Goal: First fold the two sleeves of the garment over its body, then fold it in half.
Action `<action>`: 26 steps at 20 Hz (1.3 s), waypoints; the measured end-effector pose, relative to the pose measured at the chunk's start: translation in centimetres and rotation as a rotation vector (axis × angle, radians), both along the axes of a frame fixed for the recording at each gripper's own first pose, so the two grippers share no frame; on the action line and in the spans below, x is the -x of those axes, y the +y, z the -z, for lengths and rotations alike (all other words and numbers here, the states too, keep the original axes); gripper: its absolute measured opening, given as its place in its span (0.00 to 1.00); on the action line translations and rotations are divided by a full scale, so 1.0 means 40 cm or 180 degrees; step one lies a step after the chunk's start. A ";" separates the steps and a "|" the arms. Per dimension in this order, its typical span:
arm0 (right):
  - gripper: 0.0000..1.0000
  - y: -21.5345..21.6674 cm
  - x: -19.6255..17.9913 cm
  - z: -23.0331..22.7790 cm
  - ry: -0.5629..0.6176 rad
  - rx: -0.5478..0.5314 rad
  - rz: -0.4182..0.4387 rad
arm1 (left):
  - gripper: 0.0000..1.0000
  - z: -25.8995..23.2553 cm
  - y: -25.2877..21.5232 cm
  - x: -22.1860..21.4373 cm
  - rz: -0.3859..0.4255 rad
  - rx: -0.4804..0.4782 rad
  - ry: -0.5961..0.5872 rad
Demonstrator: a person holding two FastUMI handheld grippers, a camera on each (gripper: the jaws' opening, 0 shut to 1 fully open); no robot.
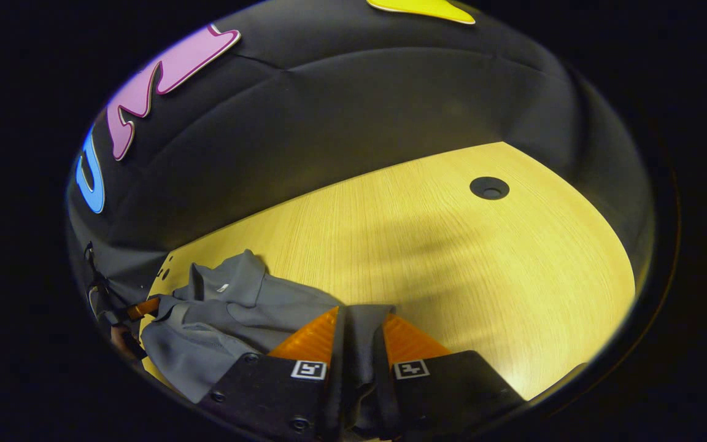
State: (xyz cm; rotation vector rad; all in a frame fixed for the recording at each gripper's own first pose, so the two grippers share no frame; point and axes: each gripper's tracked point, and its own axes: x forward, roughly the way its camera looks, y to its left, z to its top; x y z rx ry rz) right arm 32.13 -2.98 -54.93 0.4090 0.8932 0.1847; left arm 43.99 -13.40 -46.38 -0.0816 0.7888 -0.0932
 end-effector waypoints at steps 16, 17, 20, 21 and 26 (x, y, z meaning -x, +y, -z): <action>0.82 -0.116 0.101 -0.268 -0.0292 0.0192 0.0270 | 0.94 -0.263 -0.065 0.129 0.0313 0.0203 -0.0328; 0.82 -0.117 0.115 -0.293 -0.0331 0.0213 0.0277 | 0.94 -0.296 -0.068 0.146 0.0325 0.0229 -0.0367; 0.82 -0.107 0.169 -0.370 -0.0468 0.0233 0.0314 | 0.93 -0.371 -0.062 0.197 0.0381 0.0281 -0.0468; 0.82 -0.099 0.186 -0.393 -0.0502 0.0233 0.0297 | 0.94 -0.393 -0.058 0.218 0.0399 0.0280 -0.0506; 0.82 -0.050 0.287 -0.483 -0.0643 0.0222 0.0229 | 0.94 -0.497 -0.030 0.316 0.0462 0.0264 -0.0719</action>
